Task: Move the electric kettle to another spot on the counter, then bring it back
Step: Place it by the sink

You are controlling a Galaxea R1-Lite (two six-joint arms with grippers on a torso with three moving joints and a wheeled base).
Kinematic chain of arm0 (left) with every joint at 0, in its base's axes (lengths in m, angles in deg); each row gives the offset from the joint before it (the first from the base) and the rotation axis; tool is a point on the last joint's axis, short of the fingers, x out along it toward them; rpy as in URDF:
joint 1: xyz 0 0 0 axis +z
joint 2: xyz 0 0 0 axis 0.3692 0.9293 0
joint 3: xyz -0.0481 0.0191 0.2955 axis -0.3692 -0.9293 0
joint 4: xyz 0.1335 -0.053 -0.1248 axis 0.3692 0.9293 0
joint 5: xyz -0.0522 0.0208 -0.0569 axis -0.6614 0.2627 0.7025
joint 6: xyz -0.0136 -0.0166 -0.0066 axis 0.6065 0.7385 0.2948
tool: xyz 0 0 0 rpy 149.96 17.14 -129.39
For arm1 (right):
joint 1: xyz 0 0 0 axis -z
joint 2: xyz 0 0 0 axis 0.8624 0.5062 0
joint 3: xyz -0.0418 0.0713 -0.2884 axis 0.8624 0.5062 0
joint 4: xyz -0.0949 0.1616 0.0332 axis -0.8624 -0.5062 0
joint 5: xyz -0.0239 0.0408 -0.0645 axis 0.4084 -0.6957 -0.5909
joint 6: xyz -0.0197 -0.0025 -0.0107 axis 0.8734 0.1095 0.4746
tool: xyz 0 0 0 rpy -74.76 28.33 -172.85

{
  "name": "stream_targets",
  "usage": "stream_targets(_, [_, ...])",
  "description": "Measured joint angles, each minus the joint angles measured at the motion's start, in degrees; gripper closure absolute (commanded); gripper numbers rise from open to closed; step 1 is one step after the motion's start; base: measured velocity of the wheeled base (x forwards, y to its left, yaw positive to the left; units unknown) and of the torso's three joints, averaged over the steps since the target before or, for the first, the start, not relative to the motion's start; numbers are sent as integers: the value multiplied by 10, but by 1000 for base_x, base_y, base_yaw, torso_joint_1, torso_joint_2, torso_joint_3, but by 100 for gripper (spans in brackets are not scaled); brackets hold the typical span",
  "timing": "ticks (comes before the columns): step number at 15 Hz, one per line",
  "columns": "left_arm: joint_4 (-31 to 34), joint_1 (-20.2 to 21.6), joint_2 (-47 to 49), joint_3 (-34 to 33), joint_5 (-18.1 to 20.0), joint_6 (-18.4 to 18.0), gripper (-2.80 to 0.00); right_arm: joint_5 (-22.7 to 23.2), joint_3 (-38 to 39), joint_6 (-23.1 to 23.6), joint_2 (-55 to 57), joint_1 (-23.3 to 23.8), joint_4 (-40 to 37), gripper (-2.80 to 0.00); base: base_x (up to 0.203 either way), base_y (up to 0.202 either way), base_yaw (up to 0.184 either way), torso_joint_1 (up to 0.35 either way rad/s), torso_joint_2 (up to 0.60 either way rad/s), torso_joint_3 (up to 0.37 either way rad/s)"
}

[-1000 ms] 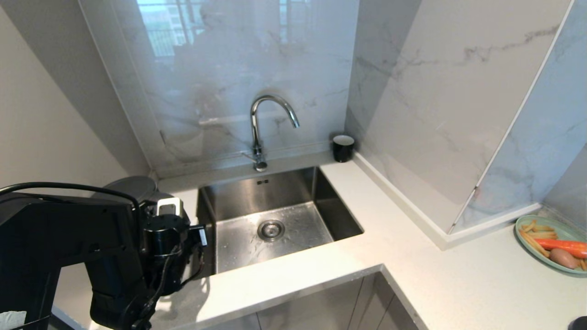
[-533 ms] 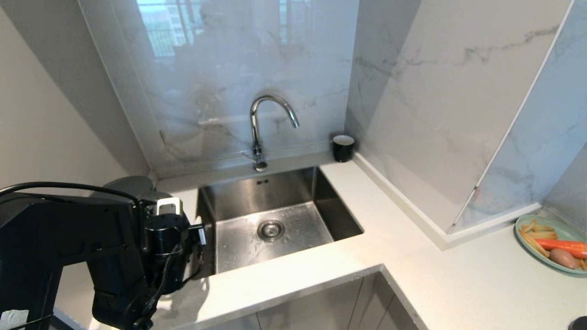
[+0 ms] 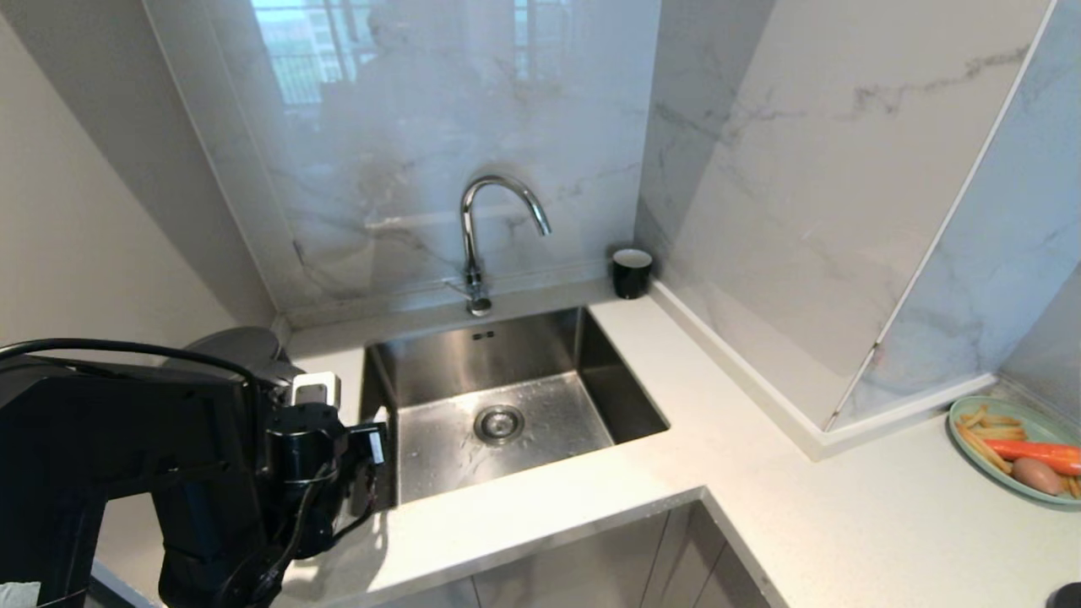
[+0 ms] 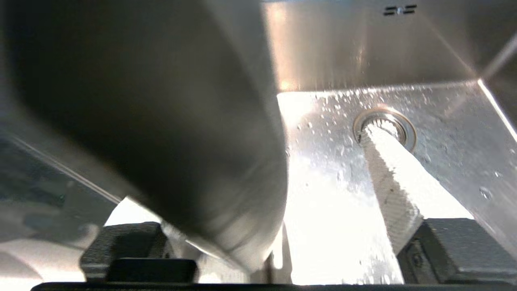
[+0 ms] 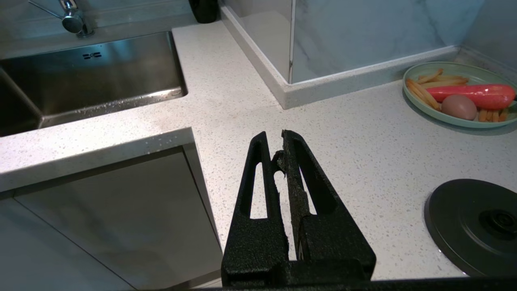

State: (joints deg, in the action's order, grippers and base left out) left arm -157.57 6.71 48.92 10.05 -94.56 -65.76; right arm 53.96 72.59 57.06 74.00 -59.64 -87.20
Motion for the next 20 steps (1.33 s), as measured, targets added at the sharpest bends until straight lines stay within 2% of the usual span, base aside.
stream_targets(9, [2,-20,-4,-28,-14,24,-280,0,0,0,0,0,0,0,0,0,0,0,0,0])
stream_targets(12, [2,-20,-7,-29,-21,26,-280,0,0,0,0,0,0,0,0,0,0,0,0,0])
stream_targets(14, [1,-21,-8,-30,-38,42,-280,0,0,0,0,0,0,0,0,0,0,0,0,0])
stream_targets(20, [1,-23,-7,-25,-41,52,-280,0,0,0,0,0,0,0,0,0,0,0,0,0])
